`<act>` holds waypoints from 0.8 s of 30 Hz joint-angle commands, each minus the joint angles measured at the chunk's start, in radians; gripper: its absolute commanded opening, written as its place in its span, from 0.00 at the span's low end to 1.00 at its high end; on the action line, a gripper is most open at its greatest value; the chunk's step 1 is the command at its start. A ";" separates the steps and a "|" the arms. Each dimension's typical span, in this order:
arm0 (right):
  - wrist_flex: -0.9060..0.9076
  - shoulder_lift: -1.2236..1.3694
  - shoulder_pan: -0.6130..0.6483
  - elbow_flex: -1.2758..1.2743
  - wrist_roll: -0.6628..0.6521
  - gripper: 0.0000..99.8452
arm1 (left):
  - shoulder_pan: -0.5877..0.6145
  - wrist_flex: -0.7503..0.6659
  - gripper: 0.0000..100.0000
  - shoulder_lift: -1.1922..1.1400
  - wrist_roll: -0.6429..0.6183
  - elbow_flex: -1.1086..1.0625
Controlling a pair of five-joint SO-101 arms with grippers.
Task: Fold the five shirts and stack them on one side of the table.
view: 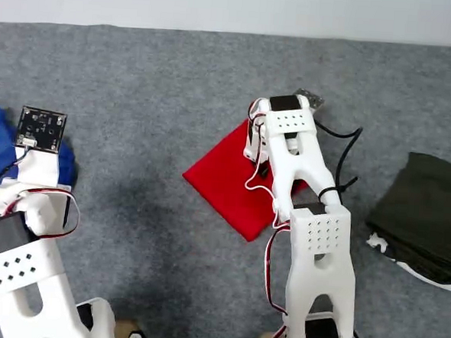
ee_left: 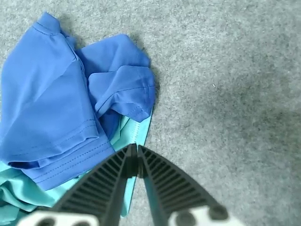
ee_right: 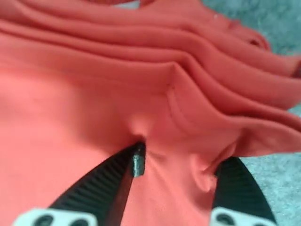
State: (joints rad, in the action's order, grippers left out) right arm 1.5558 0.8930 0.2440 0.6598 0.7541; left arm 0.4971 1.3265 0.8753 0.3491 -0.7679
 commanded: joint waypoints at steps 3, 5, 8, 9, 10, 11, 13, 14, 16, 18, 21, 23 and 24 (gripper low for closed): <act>0.018 0.067 0.013 0.009 0.002 0.23 | 0.005 -0.014 0.01 0.018 0.011 0.007; 0.038 0.067 0.010 0.009 0.002 0.22 | 0.005 -0.009 0.01 0.018 0.011 0.008; 0.067 0.068 0.004 0.009 0.000 0.14 | 0.005 -0.009 0.01 0.018 0.011 0.008; 0.071 0.068 -0.002 0.009 -0.020 0.09 | 0.005 -0.009 0.01 0.018 0.011 0.007; 0.073 0.068 -0.007 0.009 -0.049 0.04 | 0.005 -0.009 0.01 0.018 0.011 0.007; 0.077 0.068 -0.013 0.009 -0.075 0.00 | 0.005 -0.009 0.01 0.018 0.011 0.007; 0.104 0.061 -0.031 0.009 -0.097 0.03 | 0.005 -0.008 0.01 0.018 0.011 0.007; 0.117 0.058 -0.044 0.009 -0.101 0.01 | 0.005 -0.008 0.01 0.018 0.011 0.007; 0.163 0.044 -0.065 0.031 -0.106 0.01 | 0.005 -0.008 0.01 0.020 0.011 0.007; 0.232 0.018 -0.082 0.066 -0.161 0.01 | 0.005 -0.008 0.01 0.020 0.011 0.008; 0.242 -0.074 -0.114 0.031 -0.361 0.01 | 0.003 -0.008 0.01 0.020 0.011 0.015; 0.242 -0.159 -0.131 -0.020 -0.457 0.01 | 0.002 -0.008 0.01 0.020 0.009 0.015; 0.242 -0.205 -0.137 -0.048 -0.474 0.01 | 0.002 -0.008 0.01 0.020 0.009 0.015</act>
State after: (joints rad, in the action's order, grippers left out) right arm 1.7507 0.8332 0.1473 0.6598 0.3920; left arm 0.4971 1.3265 0.8753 0.3491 -0.7679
